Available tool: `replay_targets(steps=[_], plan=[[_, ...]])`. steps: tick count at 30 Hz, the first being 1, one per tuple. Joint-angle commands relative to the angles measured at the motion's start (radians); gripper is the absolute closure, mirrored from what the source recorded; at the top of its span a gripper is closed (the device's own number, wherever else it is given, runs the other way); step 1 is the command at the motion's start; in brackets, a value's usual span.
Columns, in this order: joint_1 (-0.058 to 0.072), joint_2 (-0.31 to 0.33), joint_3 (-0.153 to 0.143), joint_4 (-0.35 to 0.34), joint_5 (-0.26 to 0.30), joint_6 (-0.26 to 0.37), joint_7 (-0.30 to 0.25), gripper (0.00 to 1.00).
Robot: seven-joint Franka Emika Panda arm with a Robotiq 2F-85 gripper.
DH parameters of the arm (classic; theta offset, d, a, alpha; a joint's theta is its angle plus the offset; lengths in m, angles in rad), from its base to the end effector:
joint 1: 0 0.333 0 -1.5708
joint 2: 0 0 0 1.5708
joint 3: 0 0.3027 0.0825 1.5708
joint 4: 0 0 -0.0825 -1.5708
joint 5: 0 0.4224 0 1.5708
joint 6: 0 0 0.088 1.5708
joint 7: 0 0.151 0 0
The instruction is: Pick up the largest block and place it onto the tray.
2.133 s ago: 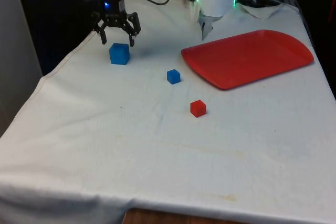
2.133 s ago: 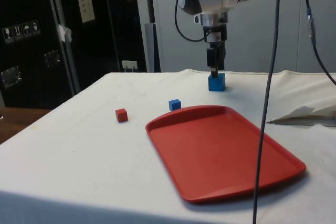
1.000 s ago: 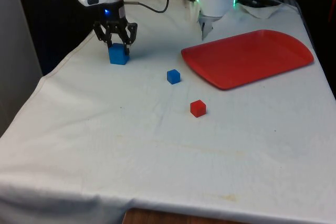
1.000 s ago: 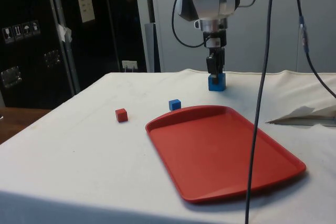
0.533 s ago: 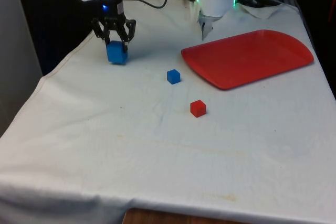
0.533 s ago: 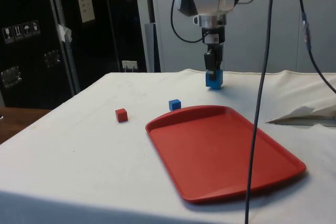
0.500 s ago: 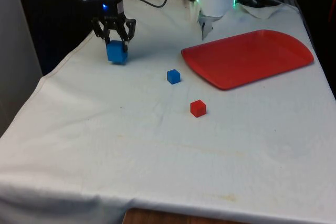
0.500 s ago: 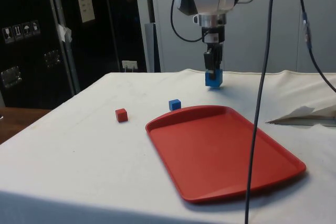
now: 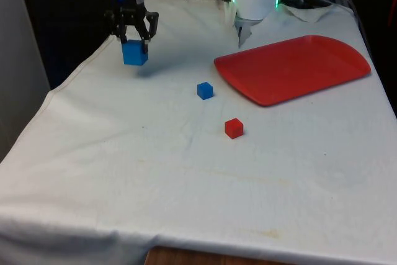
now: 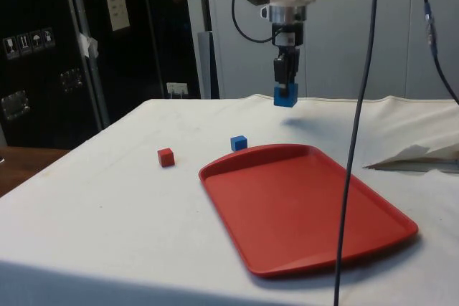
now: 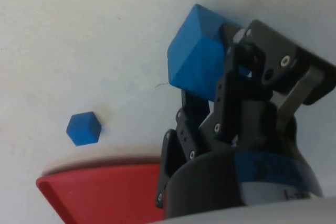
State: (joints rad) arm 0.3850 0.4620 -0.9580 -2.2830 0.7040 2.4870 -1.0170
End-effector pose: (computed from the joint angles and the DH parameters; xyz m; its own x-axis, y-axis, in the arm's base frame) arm 0.4434 -0.3201 0.1469 0.9955 -0.0768 0.0556 -0.0764 -0.9970 -0.0093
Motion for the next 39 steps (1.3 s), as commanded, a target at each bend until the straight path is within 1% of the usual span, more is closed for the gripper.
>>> replay_targets(steps=[1, 2, 4, 5, 7, 11, 12, 13, 17, 19, 20, 21, 23, 24, 27, 28, 29, 31, 34, 35, 36, 37, 38, 39], plan=[[0.001, -0.005, -0.001, 0.000, -0.004, 0.000, 0.002, 1.00], [0.026, -0.018, -0.032, -0.003, -0.037, -0.008, 0.026, 1.00], [0.031, -0.027, -0.036, -0.003, -0.043, -0.007, 0.030, 1.00], [0.037, -0.036, -0.040, -0.003, -0.050, -0.006, 0.036, 1.00], [0.039, -0.042, -0.040, -0.003, -0.056, -0.005, 0.042, 1.00], [0.052, -0.069, -0.039, -0.006, -0.083, 0.004, 0.071, 1.00], [0.023, -0.057, -0.009, -0.003, -0.050, 0.004, 0.043, 1.00], [0.055, -0.074, -0.038, -0.007, -0.088, 0.007, 0.077, 1.00], [0.072, -0.105, -0.029, -0.016, -0.110, 0.021, 0.111, 1.00], [0.078, -0.117, -0.027, -0.020, -0.116, 0.027, 0.122, 1.00], [0.050, -0.110, -0.007, -0.011, -0.094, 0.014, 0.094, 1.00], [0.083, -0.130, -0.024, -0.023, -0.126, 0.030, 0.135, 1.00], [0.085, -0.137, -0.023, -0.024, -0.132, 0.032, 0.141, 1.00], [0.091, -0.150, -0.020, -0.026, -0.143, 0.034, 0.156, 1.00], [0.097, -0.170, -0.016, -0.030, -0.160, 0.038, 0.175, 1.00], [0.070, -0.169, -0.004, -0.019, -0.144, 0.020, 0.148, 1.00], [0.099, -0.177, -0.015, -0.031, -0.167, 0.040, 0.183, 1.00], [0.103, -0.198, -0.009, -0.035, -0.187, 0.044, 0.203, 1.00], [0.103, -0.218, -0.001, -0.039, -0.211, 0.048, 0.226, 1.00], [0.105, -0.227, 0.007, -0.043, -0.225, 0.053, 0.240, 1.00], [0.080, -0.232, 0.016, -0.031, -0.214, 0.028, 0.215, 1.00], [0.104, -0.230, 0.011, -0.045, -0.232, 0.056, 0.247, 1.00], [0.104, -0.230, 0.011, -0.045, -0.232, 0.056, 0.247, 1.00], [0.104, -0.236, 0.020, -0.049, -0.245, 0.063, 0.260, 1.00]])
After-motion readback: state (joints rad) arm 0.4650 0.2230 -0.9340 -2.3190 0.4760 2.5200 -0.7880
